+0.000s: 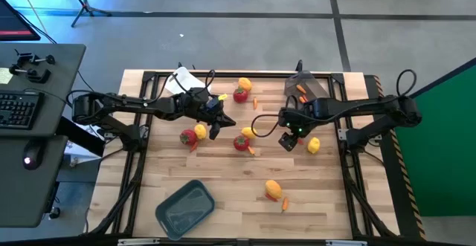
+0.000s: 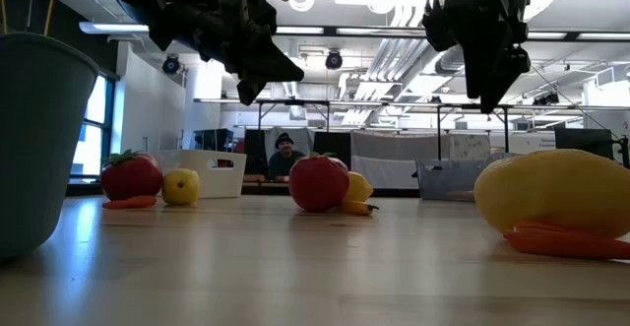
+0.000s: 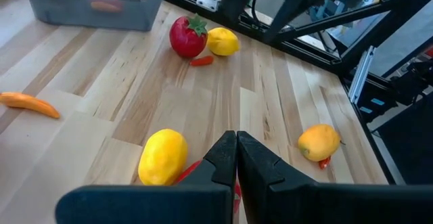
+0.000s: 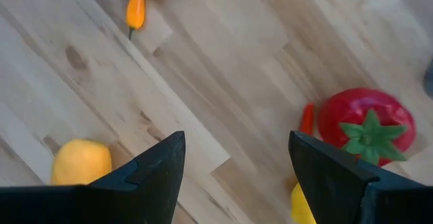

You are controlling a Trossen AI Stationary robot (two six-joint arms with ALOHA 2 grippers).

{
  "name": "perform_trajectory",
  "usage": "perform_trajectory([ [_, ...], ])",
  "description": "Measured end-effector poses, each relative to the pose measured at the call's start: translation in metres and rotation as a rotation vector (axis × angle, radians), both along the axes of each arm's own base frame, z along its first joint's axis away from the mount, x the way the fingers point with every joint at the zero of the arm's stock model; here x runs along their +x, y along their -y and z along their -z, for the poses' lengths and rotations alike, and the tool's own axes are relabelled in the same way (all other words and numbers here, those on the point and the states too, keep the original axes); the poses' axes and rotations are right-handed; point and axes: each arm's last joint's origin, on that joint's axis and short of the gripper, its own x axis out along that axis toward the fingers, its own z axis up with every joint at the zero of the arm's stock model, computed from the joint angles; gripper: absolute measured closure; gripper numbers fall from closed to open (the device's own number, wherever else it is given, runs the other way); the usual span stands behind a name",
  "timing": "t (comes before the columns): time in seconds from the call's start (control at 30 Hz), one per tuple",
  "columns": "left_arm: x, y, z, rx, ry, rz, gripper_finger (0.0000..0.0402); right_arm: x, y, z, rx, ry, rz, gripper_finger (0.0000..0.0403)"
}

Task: Sort produce into baskets
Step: Put the red chili pepper into the black transparent bin

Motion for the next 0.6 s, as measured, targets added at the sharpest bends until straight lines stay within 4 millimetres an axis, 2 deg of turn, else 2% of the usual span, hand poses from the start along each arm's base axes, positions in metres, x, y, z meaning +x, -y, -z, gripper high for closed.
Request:
perform_trajectory([
  [0.27,0.000,0.000,0.000,0.001,-0.001,-0.002,0.0401,0.010,-0.016,0.012,0.041,-0.032,-0.050,0.0147],
  [0.6,0.000,0.000,0.000,0.001,-0.001,-0.002,0.0401,0.009,-0.017,0.012,0.026,-0.036,-0.030,0.0148],
])
